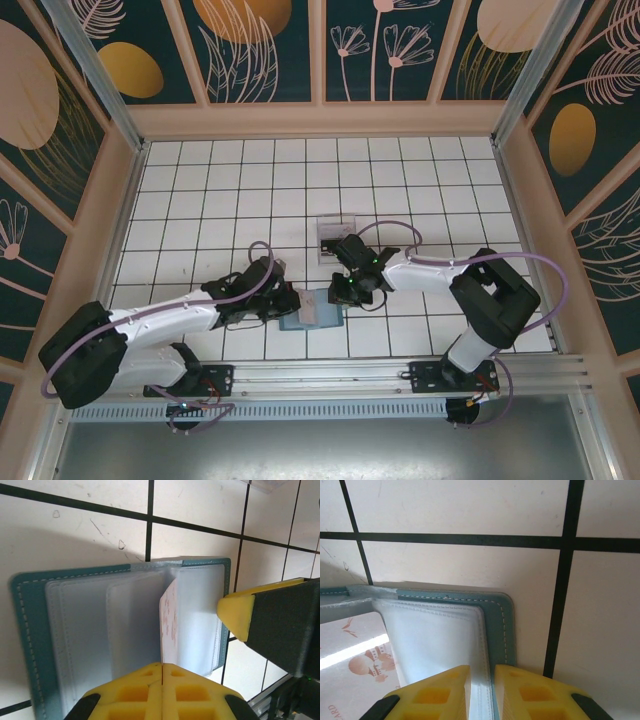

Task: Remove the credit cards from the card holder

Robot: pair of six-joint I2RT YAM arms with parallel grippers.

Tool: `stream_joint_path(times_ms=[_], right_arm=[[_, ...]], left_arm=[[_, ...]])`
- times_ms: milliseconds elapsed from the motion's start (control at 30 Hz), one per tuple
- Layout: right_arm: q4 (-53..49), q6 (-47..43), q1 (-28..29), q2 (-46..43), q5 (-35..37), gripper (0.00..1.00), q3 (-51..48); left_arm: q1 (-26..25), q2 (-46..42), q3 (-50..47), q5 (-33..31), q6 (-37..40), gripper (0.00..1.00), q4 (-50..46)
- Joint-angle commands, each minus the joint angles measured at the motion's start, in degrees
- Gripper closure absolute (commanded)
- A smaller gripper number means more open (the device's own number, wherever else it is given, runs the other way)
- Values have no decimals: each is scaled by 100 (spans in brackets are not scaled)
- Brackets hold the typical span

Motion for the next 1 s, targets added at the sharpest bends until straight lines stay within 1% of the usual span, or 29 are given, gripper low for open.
stream_joint_path(times_ms=[0, 100, 200, 367, 433, 567, 633, 767, 967], right_arm=[[-318, -59, 97, 160, 267, 78, -16], [-318, -58, 98, 132, 267, 78, -4], [-343, -92, 104, 115, 283, 78, 60], [-515, -145, 91, 3, 432, 77, 241], [-568, -141, 81, -111, 499, 75, 281], [-655, -211, -2, -361, 568, 68, 309], [-725, -239, -92, -532, 648, 66, 302], [-847, -272, -354, -1028, 762, 65, 239], [-1194, -428, -864, -1844, 917, 63, 43]], left_arm=[[44, -79, 437, -284, 528, 95, -783], [50, 6, 827, -470, 940, 97, -1353], [45, 144, 1218, -434, 1492, 100, -1793], [46, 362, 1873, -471, 2529, 100, -2391], [45, 484, 2154, -526, 3020, 100, -2558], [49, 766, 2800, -468, 4300, 100, -2707], [49, 917, 3127, -478, 4894, 100, -2771], [45, 1413, 3775, -727, 6132, 100, -3038], [45, 2242, 4800, -1045, 7604, 100, -3678]])
